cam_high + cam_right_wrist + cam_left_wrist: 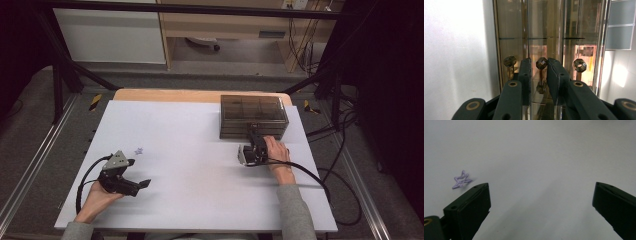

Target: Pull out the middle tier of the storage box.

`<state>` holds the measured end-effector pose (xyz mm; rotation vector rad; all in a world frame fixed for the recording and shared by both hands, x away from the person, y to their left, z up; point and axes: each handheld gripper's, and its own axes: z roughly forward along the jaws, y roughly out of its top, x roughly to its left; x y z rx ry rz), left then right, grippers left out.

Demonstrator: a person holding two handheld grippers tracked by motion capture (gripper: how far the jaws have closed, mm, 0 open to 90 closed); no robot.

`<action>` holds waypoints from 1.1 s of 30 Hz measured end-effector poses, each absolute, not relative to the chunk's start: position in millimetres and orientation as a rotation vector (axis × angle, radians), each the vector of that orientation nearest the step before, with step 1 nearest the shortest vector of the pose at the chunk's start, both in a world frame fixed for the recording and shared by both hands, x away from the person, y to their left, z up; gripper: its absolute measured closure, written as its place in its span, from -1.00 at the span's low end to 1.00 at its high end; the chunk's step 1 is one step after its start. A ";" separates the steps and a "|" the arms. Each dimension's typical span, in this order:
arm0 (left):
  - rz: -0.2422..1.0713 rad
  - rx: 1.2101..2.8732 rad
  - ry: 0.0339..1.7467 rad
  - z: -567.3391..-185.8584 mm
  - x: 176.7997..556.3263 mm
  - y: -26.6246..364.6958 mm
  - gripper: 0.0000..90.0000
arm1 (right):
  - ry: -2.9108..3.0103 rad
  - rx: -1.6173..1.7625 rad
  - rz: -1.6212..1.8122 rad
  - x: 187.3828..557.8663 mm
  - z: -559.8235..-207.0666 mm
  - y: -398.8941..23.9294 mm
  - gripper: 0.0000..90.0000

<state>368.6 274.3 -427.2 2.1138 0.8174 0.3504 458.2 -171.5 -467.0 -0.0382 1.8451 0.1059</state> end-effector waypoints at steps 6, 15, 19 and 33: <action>0.350 2.114 0.817 -427.2 368.7 274.4 -0.97 | 1.821 -0.034 0.113 457.3 -470.1 -172.4 0.70; 0.349 2.113 0.816 -427.2 368.7 274.4 -0.97 | 1.782 -0.047 0.106 457.3 -473.5 -171.8 0.76; 0.350 2.113 0.815 -427.1 368.5 274.4 -0.97 | 1.758 -0.050 0.103 456.9 -476.3 -171.7 0.77; 0.350 2.115 0.813 -427.1 368.5 274.3 -0.97 | 1.715 -0.067 0.098 455.6 -482.0 -173.1 0.80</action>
